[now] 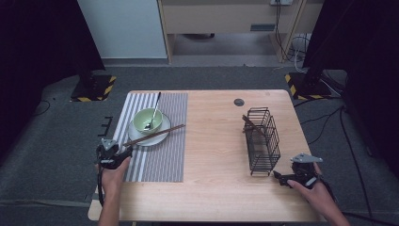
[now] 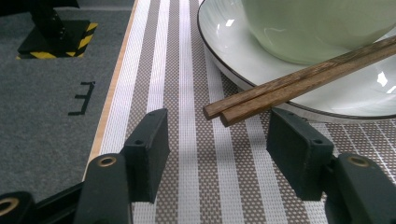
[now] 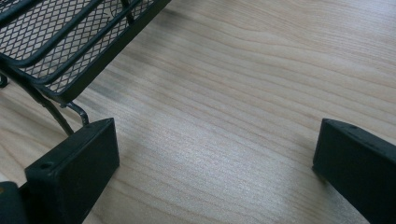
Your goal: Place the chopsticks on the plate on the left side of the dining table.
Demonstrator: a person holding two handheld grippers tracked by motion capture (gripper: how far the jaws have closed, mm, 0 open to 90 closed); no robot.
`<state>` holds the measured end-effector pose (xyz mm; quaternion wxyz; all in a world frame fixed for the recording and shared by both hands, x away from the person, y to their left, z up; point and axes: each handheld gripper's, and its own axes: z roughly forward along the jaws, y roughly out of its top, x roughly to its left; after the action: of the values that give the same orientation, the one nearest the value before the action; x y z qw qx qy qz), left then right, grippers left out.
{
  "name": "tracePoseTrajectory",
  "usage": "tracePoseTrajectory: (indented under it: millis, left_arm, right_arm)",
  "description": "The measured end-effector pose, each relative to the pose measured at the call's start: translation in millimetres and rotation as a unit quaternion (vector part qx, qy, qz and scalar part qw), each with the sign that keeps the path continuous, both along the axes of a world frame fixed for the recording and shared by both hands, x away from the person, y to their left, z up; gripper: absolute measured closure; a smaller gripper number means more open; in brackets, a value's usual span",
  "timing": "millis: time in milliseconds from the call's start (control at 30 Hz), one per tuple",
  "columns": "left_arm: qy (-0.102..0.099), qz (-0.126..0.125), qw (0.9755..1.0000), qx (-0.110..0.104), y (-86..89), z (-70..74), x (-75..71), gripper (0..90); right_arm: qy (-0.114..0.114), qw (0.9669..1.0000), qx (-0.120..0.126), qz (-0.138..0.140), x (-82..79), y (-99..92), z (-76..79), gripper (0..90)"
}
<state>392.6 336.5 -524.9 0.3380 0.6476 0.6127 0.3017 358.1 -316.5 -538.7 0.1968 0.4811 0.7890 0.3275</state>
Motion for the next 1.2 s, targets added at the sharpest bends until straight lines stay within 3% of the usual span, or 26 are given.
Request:
tracePoseTrajectory:
  millis: [700, 1200]
  left_arm:
    - [-0.009, -0.009, 0.9999, -0.001, -5.6, 2.7, -5.0, 52.8]
    - [-0.010, -0.018, 0.9998, 0.002, -8.1, 2.4, -4.1, 54.6]
  right_arm:
    - [0.001, 1.0000, -0.001, 0.001, -0.6, -0.2, 0.2, 0.4]
    - [0.000, 1.0000, -0.001, 0.000, -0.6, -0.1, 0.1, 0.4]
